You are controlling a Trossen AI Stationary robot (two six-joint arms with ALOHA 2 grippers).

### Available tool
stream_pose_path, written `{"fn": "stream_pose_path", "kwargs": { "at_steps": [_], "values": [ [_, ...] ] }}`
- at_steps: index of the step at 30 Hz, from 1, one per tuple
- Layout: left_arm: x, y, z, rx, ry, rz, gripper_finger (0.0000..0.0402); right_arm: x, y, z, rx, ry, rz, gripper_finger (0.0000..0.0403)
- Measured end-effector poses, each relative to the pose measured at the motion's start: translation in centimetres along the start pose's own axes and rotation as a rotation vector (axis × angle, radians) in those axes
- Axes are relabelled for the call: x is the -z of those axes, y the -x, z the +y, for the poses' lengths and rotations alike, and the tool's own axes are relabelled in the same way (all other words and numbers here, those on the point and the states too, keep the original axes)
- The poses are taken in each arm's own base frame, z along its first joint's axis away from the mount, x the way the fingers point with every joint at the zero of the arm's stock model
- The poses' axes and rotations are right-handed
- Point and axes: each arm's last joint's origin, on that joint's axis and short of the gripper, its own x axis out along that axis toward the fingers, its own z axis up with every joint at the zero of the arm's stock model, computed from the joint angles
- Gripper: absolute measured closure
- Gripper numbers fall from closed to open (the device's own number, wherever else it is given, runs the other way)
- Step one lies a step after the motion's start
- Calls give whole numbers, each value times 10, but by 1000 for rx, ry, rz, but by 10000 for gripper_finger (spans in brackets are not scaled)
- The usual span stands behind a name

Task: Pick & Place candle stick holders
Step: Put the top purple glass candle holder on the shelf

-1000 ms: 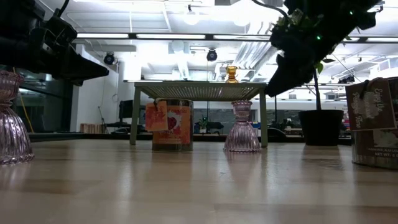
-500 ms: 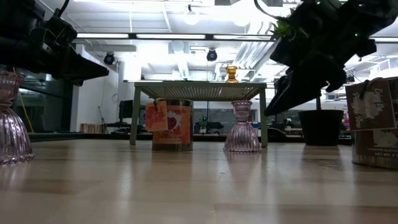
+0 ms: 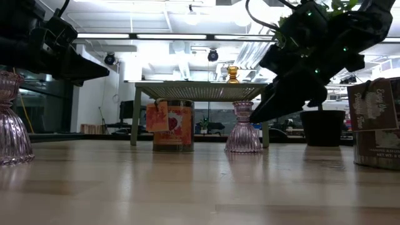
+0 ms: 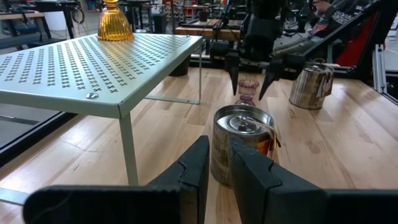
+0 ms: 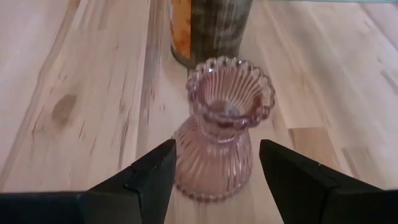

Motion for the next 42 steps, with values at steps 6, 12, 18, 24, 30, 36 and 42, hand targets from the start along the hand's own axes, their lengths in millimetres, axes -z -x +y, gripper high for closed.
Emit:
{"fn": "stream_pose_path", "kwargs": {
  "at_steps": [6, 12, 18, 24, 30, 36, 42],
  "values": [
    [0, 0, 0, 0, 0, 0, 344, 0, -8, 1, -14, -6, -47, 175],
    [0, 0, 0, 0, 0, 0, 344, -1, -17, 2, -16, -17, -107, 175],
    [0, 0, 0, 0, 0, 0, 344, -1, -19, -4, -10, -85, -120, 178],
    [0, 0, 0, 0, 0, -1, 344, -1, -19, -6, -46, -119, -117, 200],
    [0, 0, 0, 0, 0, -1, 344, -1, -19, -6, -68, -131, -115, 232],
    [0, 0, 0, 0, 0, 0, 344, -2, -19, -6, -74, -130, -119, 265],
    [0, 0, 0, 0, 0, 0, 344, -3, -19, -5, -78, -131, -130, 266]
  ]
}}
